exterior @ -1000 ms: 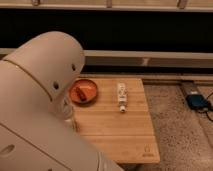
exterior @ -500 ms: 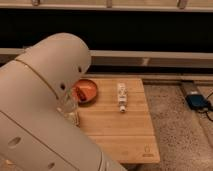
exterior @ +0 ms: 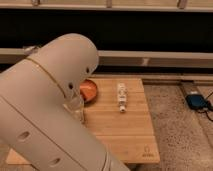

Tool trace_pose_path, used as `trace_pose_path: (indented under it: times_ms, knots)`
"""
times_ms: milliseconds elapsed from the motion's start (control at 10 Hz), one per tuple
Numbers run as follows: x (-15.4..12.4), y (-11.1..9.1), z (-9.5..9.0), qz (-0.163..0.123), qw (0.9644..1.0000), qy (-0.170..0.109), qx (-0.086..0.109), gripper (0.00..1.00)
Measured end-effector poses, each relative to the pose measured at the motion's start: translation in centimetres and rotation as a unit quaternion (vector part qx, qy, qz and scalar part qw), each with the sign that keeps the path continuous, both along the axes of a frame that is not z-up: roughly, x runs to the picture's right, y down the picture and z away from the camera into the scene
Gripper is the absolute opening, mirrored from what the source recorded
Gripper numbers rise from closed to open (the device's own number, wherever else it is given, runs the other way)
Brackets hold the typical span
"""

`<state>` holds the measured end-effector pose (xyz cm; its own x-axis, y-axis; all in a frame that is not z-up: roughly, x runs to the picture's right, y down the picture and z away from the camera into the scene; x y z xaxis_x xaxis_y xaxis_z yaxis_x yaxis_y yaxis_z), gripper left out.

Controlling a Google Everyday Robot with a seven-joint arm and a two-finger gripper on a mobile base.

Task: Wipe the white sponge on the table

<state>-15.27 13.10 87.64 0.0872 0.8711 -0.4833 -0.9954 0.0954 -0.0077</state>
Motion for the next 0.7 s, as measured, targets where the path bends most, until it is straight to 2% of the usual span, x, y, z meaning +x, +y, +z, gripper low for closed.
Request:
trace_pose_path:
  times_ms: [100, 300, 500, 700]
  knots:
    - [0.8, -0.2, 0.1, 0.011, 0.9999, -0.009, -0.010, 0.00]
    - [2.1, -0.4, 0.0, 0.027, 0.9980, -0.047, -0.033, 0.00]
    - [1.7, -0.4, -0.8, 0.025, 0.9903, -0.125, -0.056, 0.00]
    - [1.4, -0.3, -1.4, 0.010, 0.9841, -0.165, -0.064, 0.00]
